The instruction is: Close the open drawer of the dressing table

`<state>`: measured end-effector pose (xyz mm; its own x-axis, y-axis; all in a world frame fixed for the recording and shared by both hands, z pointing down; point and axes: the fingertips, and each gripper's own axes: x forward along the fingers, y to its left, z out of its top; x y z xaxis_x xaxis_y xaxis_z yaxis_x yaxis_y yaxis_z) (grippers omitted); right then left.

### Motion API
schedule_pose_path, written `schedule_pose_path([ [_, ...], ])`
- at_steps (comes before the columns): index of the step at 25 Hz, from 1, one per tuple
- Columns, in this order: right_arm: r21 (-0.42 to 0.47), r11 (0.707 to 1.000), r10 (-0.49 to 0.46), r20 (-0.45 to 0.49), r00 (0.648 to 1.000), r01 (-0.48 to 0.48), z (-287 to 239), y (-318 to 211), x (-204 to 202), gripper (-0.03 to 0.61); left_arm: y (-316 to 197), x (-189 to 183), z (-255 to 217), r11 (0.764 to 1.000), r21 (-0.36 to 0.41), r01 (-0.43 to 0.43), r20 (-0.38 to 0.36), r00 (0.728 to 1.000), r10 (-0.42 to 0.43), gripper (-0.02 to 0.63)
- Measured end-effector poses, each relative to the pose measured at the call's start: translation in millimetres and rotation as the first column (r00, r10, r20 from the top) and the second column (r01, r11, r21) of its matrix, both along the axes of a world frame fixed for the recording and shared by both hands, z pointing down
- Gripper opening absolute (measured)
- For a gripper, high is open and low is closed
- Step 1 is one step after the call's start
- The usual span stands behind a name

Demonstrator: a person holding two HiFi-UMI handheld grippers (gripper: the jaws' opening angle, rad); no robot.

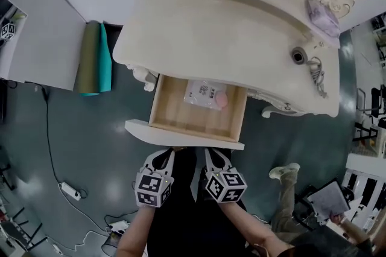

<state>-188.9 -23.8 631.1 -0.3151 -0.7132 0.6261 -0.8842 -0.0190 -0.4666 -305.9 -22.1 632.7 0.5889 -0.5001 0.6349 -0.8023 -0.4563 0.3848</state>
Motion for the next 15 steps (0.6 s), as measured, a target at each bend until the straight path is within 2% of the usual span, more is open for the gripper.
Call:
schedule_pose_path([
  [15, 0.013, 1.000, 0.029, -0.018, 0.999, -0.029, 1, -19, 6, 0.015, -27, 8, 0, 0.999, 0.013, -0.047, 0.047, 0.998, 0.047, 0.002],
])
